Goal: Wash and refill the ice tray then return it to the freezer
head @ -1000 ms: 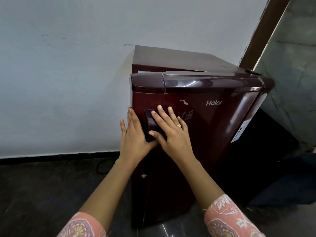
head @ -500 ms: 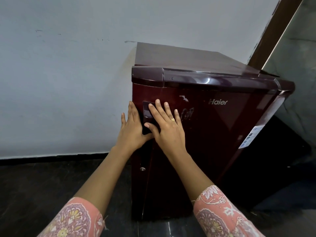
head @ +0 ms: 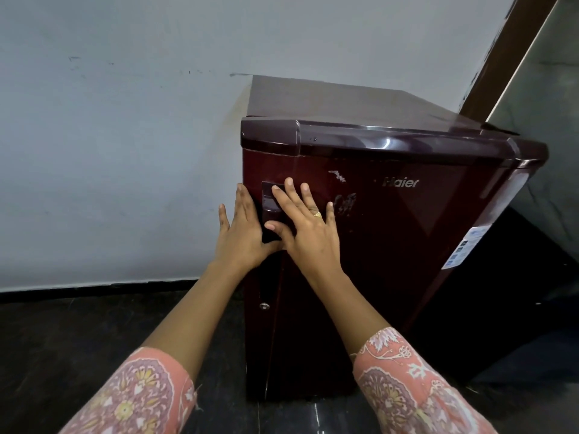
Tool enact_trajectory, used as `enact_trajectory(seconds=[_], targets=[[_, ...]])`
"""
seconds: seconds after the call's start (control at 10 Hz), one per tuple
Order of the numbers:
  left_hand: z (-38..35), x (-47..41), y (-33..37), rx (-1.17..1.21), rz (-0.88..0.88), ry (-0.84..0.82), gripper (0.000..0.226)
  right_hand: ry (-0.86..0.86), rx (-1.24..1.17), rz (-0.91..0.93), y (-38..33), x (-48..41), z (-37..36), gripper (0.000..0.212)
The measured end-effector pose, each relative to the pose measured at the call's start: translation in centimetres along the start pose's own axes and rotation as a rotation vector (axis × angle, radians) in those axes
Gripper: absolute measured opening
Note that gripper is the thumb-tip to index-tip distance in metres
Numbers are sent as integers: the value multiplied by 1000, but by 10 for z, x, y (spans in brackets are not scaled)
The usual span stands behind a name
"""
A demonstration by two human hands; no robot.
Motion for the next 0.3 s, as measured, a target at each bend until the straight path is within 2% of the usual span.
enact_trajectory(seconds=[0.1,0.2,0.3], targets=[[7,13,10,-82,46,39,107,-69,-29,-8,-7,8,7,62],[3,34,20,-48,56,96,100,-38,-42,-55,5,37,8,63],[-13,71,36,48,37,178,90,-18,-108,-278,34,96,9,63]])
Point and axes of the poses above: each hand's wrist, its own x-axis away from the middle knuckle, its own z-axis out of the back of the hand, y = z × x, the point moved 4 cm from there along -x, towards the middle knuckle, and after that the axes turned 7 degrees about -x, right-handed, at the moved point
